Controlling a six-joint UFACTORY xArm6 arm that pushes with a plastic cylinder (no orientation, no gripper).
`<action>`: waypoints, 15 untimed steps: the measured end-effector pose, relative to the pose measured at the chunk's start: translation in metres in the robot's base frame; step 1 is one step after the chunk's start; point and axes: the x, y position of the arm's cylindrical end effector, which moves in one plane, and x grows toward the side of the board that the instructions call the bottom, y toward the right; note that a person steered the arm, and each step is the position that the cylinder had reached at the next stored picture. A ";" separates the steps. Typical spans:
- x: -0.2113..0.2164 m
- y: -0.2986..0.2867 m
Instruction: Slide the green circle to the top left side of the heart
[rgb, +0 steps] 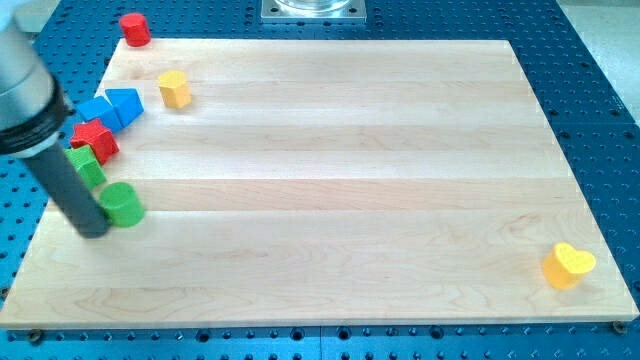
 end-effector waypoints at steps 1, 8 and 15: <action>-0.010 -0.004; -0.024 0.155; 0.018 0.404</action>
